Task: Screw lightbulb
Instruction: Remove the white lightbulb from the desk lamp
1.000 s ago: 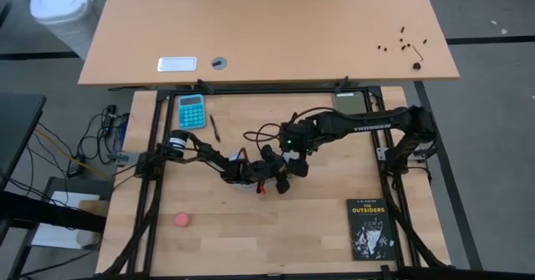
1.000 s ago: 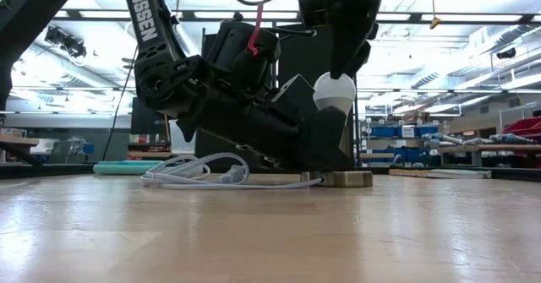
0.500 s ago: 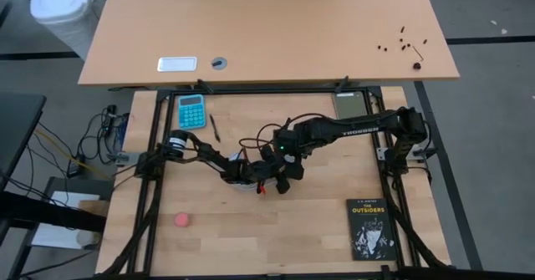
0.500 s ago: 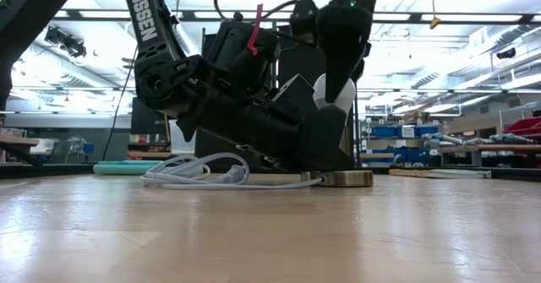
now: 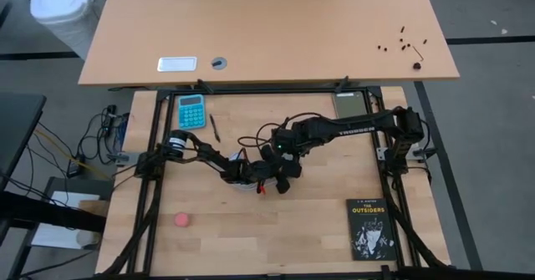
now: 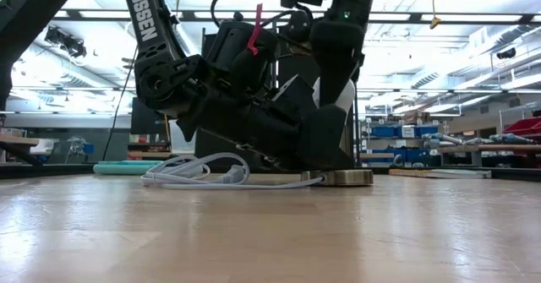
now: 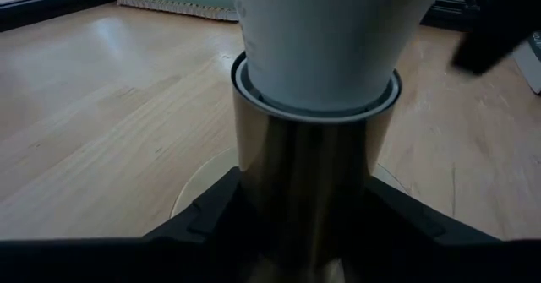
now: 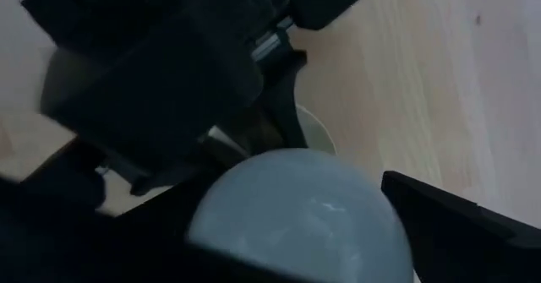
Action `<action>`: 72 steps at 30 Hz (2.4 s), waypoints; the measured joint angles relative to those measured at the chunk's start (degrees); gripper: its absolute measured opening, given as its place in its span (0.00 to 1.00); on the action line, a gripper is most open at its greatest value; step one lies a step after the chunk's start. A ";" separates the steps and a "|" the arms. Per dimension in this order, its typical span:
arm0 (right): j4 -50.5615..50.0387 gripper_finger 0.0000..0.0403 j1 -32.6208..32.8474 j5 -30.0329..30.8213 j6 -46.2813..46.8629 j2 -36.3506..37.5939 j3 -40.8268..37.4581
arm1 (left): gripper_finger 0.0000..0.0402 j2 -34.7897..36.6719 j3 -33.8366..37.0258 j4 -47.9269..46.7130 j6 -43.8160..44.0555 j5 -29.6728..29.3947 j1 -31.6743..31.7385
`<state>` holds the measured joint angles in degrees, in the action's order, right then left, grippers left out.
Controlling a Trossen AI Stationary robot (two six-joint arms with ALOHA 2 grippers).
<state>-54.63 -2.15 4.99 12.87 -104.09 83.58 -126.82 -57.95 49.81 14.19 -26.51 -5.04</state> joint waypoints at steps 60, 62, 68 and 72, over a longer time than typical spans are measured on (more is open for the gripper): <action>1.65 0.66 -2.58 -13.76 -56.54 0.15 -3.66 | 0.47 -0.08 0.00 -0.07 -2.20 2.47 -0.99; 2.20 0.67 -2.55 -12.36 -61.03 0.16 -3.66 | 0.47 -0.07 0.00 -0.05 -2.16 2.46 -1.02; 2.99 0.65 -2.54 -10.86 -64.55 0.17 -3.66 | 0.47 -0.09 0.02 -0.05 -1.92 2.46 -1.01; 2.11 0.67 -2.54 -10.53 -55.97 0.20 -3.28 | 0.47 -0.09 0.04 0.05 -1.79 2.62 -1.03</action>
<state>-52.51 -4.69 -5.53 -43.10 -103.90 80.30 -126.91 -57.91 49.86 12.40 -23.88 -6.06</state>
